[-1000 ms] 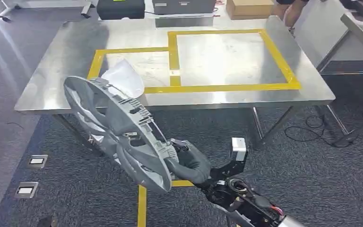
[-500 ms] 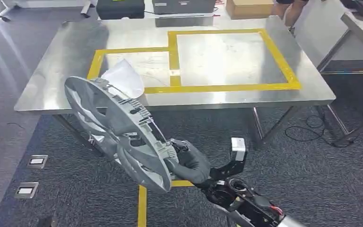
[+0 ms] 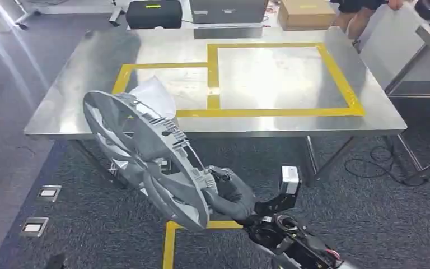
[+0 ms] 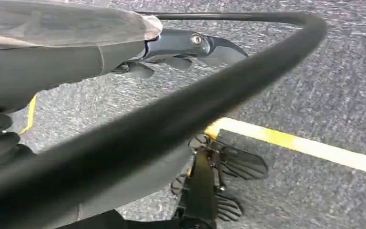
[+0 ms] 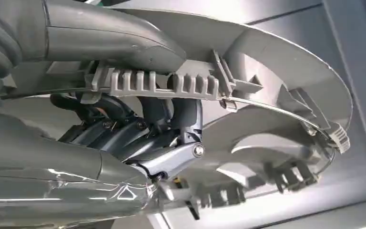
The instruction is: Take the parts from the cabinet and place them on the table.
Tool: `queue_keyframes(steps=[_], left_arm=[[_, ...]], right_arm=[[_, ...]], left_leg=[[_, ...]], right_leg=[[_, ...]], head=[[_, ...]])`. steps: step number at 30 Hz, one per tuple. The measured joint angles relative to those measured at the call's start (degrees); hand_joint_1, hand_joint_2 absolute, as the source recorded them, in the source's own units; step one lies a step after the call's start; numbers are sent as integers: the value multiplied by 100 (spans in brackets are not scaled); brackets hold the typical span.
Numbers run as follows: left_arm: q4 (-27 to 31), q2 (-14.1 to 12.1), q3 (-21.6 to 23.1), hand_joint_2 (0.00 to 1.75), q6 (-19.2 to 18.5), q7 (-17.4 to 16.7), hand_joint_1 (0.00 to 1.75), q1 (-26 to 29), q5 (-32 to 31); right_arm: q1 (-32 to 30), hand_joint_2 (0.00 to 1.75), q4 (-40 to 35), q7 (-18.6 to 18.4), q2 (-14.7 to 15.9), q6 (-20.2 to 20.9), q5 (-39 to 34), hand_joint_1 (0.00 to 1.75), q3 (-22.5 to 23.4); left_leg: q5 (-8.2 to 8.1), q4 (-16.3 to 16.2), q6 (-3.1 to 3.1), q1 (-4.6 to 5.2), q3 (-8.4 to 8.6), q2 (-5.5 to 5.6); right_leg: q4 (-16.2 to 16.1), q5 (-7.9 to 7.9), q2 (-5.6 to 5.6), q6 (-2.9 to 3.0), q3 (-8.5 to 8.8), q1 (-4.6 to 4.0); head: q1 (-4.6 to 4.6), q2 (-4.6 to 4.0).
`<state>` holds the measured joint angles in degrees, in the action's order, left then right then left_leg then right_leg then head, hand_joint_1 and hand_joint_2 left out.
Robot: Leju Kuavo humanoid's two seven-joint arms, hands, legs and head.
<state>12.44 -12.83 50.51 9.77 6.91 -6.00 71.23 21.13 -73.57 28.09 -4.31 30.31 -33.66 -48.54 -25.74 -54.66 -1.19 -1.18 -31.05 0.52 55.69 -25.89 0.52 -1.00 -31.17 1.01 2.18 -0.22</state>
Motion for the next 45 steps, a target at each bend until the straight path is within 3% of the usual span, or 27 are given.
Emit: queue_keyframes(steps=[3, 5, 8, 9, 10, 11, 13, 15, 18, 19, 20, 23, 24, 25, 26, 28, 29, 31, 33, 35, 38, 39, 40, 41, 43, 44, 45], left_arm=[[0, 2, 0, 175, -2, 0, 0, 8, -2], [0, -2, 2, 175, -7, 0, 0, -8, -9], [0, -7, 2, 175, -7, 0, 0, 0, -20], [0, -4, 4, 175, -7, 0, 0, 11, -20], [0, -4, 4, 175, -9, 0, 0, 18, -22], [0, -7, 4, 175, -9, 0, 0, 17, -26], [0, -13, 7, 175, -9, 0, 0, 16, -28], [0, -26, 7, 175, -9, 0, 0, -4, -37], [0, -24, 9, 175, -9, 0, 0, -6, -41], [0, -20, 9, 175, -9, 0, 0, -5, -41], [0, -20, 11, 175, -7, 0, 0, 1, -44], [0, -24, 17, 175, -4, 0, 0, -2, -46], [0, -22, 22, 175, -4, 0, 0, -1, -46], [0, -22, 24, 175, -2, 0, 0, 3, -52], [0, -17, 26, 175, -2, 0, 0, 6, -57], [0, -7, 28, 175, -2, 0, 0, 7, -85], [0, -7, 33, 175, -4, 0, 0, 10, -96], [0, -9, 37, 175, -11, 2, 0, -5, -140], [0, -7, 42, 175, -11, 2, 0, 4, -146], [0, -11, 42, 175, -13, 2, 0, -5, -144], [0, -22, 42, 175, -18, 2, 0, -5, -135], [0, -22, 42, 175, -20, 0, 0, 9, -127], [0, -22, 42, 175, -31, -2, 0, 19, -124], [0, -22, 42, 175, -42, -2, 0, 21, -122], [0, -39, 42, 175, -46, -2, 0, 20, -122], [0, -50, 42, 175, -46, -2, 0, 20, -122], [0, -55, 42, 175, -46, -2, 0, 17, -122]], right_arm=[[-14, 175, 7, 0, 0, -6, 0, 175, 2], [-7, 175, 7, 4, -2, -9, 0, 175, 2], [-9, 175, 7, 22, 0, -9, 0, 175, 4], [-12, 175, 7, 22, 0, -11, 0, 175, 4], [-12, 175, 7, 15, 0, -22, 0, 175, 4], [-13, 175, 7, 11, 0, -28, 0, 175, 4], [-10, 175, 7, 7, 0, -35, 0, 175, 4], [0, 175, 7, 13, 0, -39, 0, 175, 4], [-7, 175, 7, 15, 0, -44, 0, 175, 4], [-7, 175, 4, 26, 0, -41, 0, 175, 11], [-6, 175, 4, 37, 0, -41, 0, 175, 13], [-15, 175, 7, 63, 7, -41, 9, 175, 17], [-20, 175, 7, 74, 9, -44, 9, 175, 20], [-35, 175, 7, 87, 15, -52, 9, 175, 31], [-46, 175, 7, 101, 20, -65, 9, 175, 48], [-40, 175, 4, 114, 20, -126, 9, 175, 68], [-42, 175, 2, 120, 22, -168, 9, 175, 85], [-40, 175, -31, 135, 28, -240, 11, 175, 127], [-53, 175, -50, 138, 42, -267, 15, 175, 155], [-54, 175, -63, 135, 42, -291, 17, 175, 197], [-46, 175, -144, 129, 44, -319, 22, 175, 219], [-48, 175, -144, 127, 44, -328, 22, 175, 223], [-51, 175, -146, 122, 50, -343, 22, 175, 227], [-55, 175, -155, 116, 57, -350, 22, 175, 229], [-57, 175, -173, 96, 63, -367, 22, 175, 230], [-55, 175, -192, 94, 63, -369, 22, 175, 232], [-42, 175, -210, 100, 66, -369, 22, 175, 238]], left_leg=[[25, 55, -105, -32, 9, -7], [-152, -190, -154, -44, -93, -25], [-712, -1636, -178, -39, -878, -24], [-720, -1898, -172, -39, -1065, -24], [-583, -1849, -160, -38, -1097, -24], [-345, -1555, -143, -33, -997, -24], [271, -434, -71, -18, -495, -24], [252, -4, -34, 37, -305, -19], [207, -18, 19, 62, -303, -19], [220, 41, 48, -10, -251, -25], [196, 54, 82, -7, -204, -38], [135, 51, 156, 10, -131, -44], [109, 48, 156, 13, -107, -43], [80, 48, 152, 14, -67, -37], [46, 47, 143, 12, -18, -29], [-33, 35, 108, 7, 95, -17], [-73, 36, 76, 6, 125, -17], [-88, -12, 10, 47, 66, -13], [-82, 25, -41, 28, 77, -31], [-182, -103, -108, 10, 77, -33], [-698, -1402, -152, 10, -656, -32], [-760, -1759, -163, 11, -894, -32], [-705, -1882, -167, 10, -1032, -32], [-482, -1709, -161, 9, -1020, -32], [163, -725, -121, 10, -646, -33], [389, -233, -92, 12, -449, -34], [273, -94, -71, 61, -360, -29]], right_leg=[[46, 1, 25, 86, -49, -39], [-20, 23, 17, 160, 6, -2], [-20, -5, 6, 239, 9, -38], [-20, -13, 9, 252, 14, -48], [-20, -24, 17, 258, 33, -55], [-20, -39, 24, 261, 58, -62], [-20, -93, 35, 245, 141, -67], [-3, -143, 47, 188, 141, -109], [-41, -179, 39, 113, 171, -86], [-14, -220, 36, 71, 161, -103], [175, -324, 15, 43, 87, -92], [1527, -862, -1, 0, -578, -64], [1844, -917, -1, -10, -774, -56], [1879, -817, -3, -12, -850, -53], [1618, -580, -3, -5, -774, -51], [626, 49, -8, 21, -384, -47], [242, 171, -17, 40, -247, -49], [95, 26, -8, 99, -107, -74], [94, 28, 22, 145, -131, -104], [4, 41, 20, 198, -38, -54], [-4, 7, 11, 265, -21, -59], [-3, -11, 13, 279, -10, -62], [-3, -29, 21, 287, 11, -64], [-3, -55, 30, 282, 50, -64], [-3, -123, 37, 263, 156, -63], [-4, -159, 37, 242, 189, -64], [2, -192, 43, 199, 181, -109]], head=[[-67, 0], [-120, 0], [-269, 0], [-295, 0], [-317, 0], [-338, 0], [-389, 0], [-433, 0], [-395, 0], [-384, 0], [-369, 0], [-238, 0], [-218, 0], [-201, 0], [-175, 0], [-111, 0], [-81, 0], [-72, 0], [-133, 0], [-153, 0], [-282, 0], [-295, 0], [-326, 0], [-352, 0], [-407, 0], [-426, 0], [-441, 0]])
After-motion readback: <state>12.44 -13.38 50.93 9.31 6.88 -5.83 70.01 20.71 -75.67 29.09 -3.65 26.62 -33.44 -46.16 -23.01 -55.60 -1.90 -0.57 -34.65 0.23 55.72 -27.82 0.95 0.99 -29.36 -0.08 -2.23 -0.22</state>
